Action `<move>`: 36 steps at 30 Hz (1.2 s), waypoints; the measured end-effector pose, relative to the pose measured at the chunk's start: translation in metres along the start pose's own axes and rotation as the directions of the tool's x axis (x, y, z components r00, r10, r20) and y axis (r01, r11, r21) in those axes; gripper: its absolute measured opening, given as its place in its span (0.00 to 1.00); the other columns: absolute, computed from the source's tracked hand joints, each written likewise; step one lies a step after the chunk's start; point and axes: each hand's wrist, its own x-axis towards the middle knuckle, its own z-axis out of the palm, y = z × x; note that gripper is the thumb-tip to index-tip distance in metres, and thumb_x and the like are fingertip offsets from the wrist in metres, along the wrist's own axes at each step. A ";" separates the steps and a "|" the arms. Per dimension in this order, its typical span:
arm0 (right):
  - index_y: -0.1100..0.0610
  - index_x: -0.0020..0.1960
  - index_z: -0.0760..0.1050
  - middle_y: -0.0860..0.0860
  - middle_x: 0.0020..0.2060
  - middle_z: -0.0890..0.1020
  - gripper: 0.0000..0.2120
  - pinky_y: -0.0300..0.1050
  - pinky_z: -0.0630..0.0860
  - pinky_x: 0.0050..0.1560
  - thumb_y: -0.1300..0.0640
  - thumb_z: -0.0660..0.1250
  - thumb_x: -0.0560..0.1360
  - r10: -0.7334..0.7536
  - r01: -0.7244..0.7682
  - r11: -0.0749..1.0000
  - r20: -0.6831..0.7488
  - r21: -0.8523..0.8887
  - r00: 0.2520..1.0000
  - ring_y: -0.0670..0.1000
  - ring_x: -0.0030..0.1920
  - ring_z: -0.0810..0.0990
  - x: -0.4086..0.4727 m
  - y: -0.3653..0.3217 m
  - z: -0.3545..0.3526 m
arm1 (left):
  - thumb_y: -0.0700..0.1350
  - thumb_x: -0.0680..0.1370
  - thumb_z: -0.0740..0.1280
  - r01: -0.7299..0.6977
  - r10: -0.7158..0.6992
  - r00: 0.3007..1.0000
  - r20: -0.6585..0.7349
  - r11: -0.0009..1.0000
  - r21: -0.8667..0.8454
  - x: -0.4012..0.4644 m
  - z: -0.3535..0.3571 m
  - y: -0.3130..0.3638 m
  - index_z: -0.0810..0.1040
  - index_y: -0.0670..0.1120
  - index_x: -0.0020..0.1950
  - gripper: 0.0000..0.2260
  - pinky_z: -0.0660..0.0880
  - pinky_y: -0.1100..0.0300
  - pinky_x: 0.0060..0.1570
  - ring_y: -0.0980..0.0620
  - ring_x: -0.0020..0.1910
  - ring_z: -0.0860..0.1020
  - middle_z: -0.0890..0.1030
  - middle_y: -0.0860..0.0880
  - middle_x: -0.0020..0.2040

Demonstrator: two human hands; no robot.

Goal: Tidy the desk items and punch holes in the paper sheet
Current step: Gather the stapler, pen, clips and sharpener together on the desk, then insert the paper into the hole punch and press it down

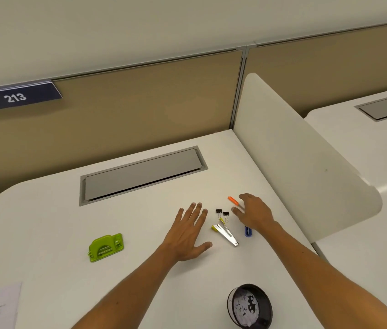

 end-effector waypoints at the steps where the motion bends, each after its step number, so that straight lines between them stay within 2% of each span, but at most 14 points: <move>1: 0.55 0.72 0.66 0.51 0.69 0.72 0.27 0.52 0.74 0.62 0.43 0.62 0.78 -0.043 0.043 0.999 0.000 -0.013 0.999 0.55 0.69 0.70 -0.003 -0.007 0.001 | 0.69 0.77 0.50 0.011 -0.011 1.000 -0.001 1.000 -0.003 -0.005 0.000 -0.001 0.40 0.47 0.80 0.40 0.42 0.43 0.79 0.45 0.80 0.39 0.41 0.45 0.81; 4: 0.58 0.72 0.65 0.53 0.68 0.72 0.27 0.53 0.75 0.60 0.44 0.61 0.79 -0.140 0.140 0.990 -0.009 -0.028 0.990 0.56 0.67 0.70 -0.012 -0.029 0.007 | 0.69 0.78 0.49 0.051 -0.051 0.999 -0.005 0.999 0.001 -0.025 -0.002 -0.007 0.40 0.47 0.80 0.40 0.42 0.43 0.79 0.45 0.80 0.39 0.41 0.45 0.81; 10: 0.56 0.77 0.58 0.55 0.78 0.61 0.31 0.53 0.64 0.73 0.41 0.58 0.80 -0.279 0.279 0.956 0.006 -0.090 0.960 0.57 0.77 0.61 -0.034 -0.082 0.032 | 0.68 0.78 0.48 0.165 -0.165 0.986 -0.020 0.986 -0.008 -0.076 -0.005 -0.021 0.40 0.47 0.80 0.39 0.42 0.43 0.79 0.45 0.80 0.38 0.40 0.45 0.81; 16: 0.57 0.78 0.56 0.56 0.78 0.59 0.32 0.54 0.60 0.75 0.41 0.56 0.80 -0.449 0.450 0.883 0.037 -0.134 0.893 0.56 0.78 0.58 -0.061 -0.135 0.059 | 0.68 0.79 0.48 0.308 -0.309 0.950 -0.042 0.951 -0.028 -0.145 0.000 -0.033 0.40 0.47 0.80 0.38 0.42 0.43 0.79 0.45 0.80 0.39 0.40 0.45 0.81; 22: 0.57 0.78 0.55 0.55 0.79 0.56 0.32 0.56 0.57 0.76 0.41 0.55 0.81 -0.555 0.567 0.804 0.115 -0.180 0.824 0.55 0.79 0.55 -0.097 -0.196 0.084 | 0.68 0.79 0.46 0.450 -0.451 0.889 -0.078 0.893 -0.029 -0.230 0.011 -0.053 0.42 0.46 0.80 0.38 0.44 0.43 0.79 0.44 0.80 0.43 0.44 0.44 0.81; 27: 0.56 0.78 0.53 0.55 0.79 0.55 0.32 0.56 0.56 0.77 0.41 0.54 0.81 -0.632 0.655 0.726 0.172 -0.211 0.756 0.55 0.79 0.54 -0.130 -0.252 0.108 | 0.68 0.79 0.47 0.553 -0.556 0.825 -0.102 0.831 -0.062 -0.303 0.024 -0.076 0.41 0.46 0.80 0.38 0.42 0.44 0.78 0.45 0.80 0.41 0.42 0.45 0.81; 31: 0.57 0.78 0.55 0.55 0.78 0.58 0.32 0.55 0.58 0.76 0.41 0.55 0.80 -0.686 0.715 0.660 0.201 -0.231 0.699 0.55 0.78 0.57 -0.160 -0.302 0.134 | 0.66 0.80 0.49 0.620 -0.628 0.769 -0.115 0.778 -0.102 -0.364 0.036 -0.100 0.42 0.46 0.80 0.37 0.41 0.45 0.77 0.45 0.80 0.41 0.42 0.44 0.81; 36: 0.57 0.78 0.54 0.55 0.79 0.56 0.32 0.55 0.57 0.76 0.41 0.54 0.81 -0.706 0.748 0.613 0.247 -0.254 0.663 0.55 0.79 0.54 -0.196 -0.361 0.169 | 0.65 0.80 0.49 0.674 -0.683 0.723 -0.099 0.730 -0.112 -0.433 0.052 -0.135 0.43 0.45 0.80 0.37 0.39 0.45 0.77 0.43 0.80 0.41 0.43 0.43 0.81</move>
